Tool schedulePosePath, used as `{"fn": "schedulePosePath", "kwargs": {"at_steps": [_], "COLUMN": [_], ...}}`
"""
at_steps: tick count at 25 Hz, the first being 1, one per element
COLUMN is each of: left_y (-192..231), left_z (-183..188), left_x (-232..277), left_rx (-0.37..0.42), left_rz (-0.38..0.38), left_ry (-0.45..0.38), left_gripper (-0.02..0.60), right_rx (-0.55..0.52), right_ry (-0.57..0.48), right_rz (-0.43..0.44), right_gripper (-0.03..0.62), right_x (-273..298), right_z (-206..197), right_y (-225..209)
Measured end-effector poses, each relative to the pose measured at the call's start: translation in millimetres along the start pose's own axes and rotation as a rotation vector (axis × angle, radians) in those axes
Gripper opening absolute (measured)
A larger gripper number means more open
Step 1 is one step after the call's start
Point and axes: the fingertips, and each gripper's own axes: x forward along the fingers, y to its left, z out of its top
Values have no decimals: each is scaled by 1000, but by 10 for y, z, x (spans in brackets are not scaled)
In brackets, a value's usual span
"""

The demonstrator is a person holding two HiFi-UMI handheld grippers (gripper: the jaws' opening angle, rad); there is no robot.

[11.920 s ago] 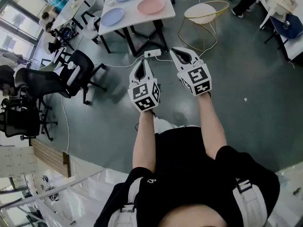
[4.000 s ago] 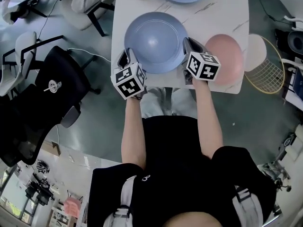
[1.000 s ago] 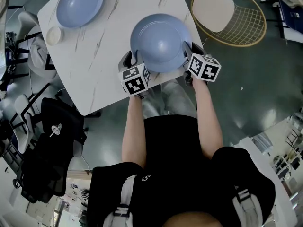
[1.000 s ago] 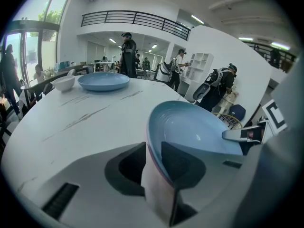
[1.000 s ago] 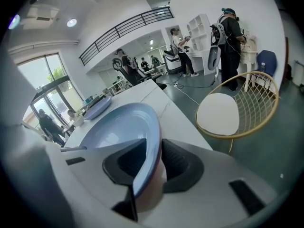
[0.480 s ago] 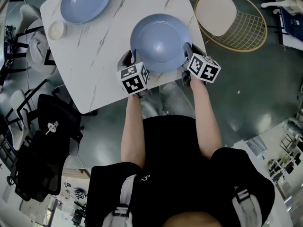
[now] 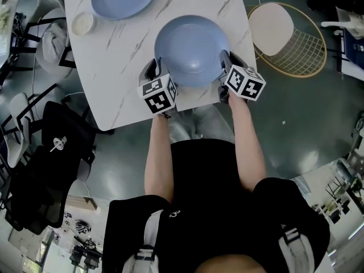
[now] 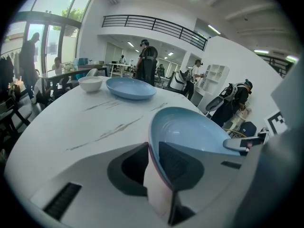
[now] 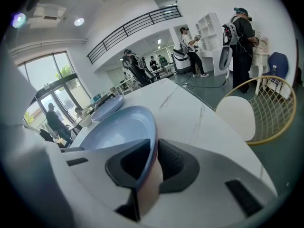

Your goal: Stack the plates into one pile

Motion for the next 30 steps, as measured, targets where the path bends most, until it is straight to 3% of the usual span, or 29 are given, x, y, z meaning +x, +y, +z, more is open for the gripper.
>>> {"fn": "schedulePosePath", "kwargs": {"at_steps": [11, 17, 30], "left_y": [538, 825, 1391], "left_z": [326, 544, 1392], "left_x": [-96, -129, 57], "left_rx": [-49, -81, -63], "left_rz": [63, 83, 111], "left_ry": [-53, -83, -105], "left_gripper": [82, 81, 80], "right_rx": [-122, -118, -154], "right_ry": [-10, -22, -79], "right_rz": [65, 101, 181], "right_gripper": [64, 60, 61], "right_x": [314, 500, 1066], "right_z": [224, 354, 965], "right_y": [654, 1002, 1772]}}
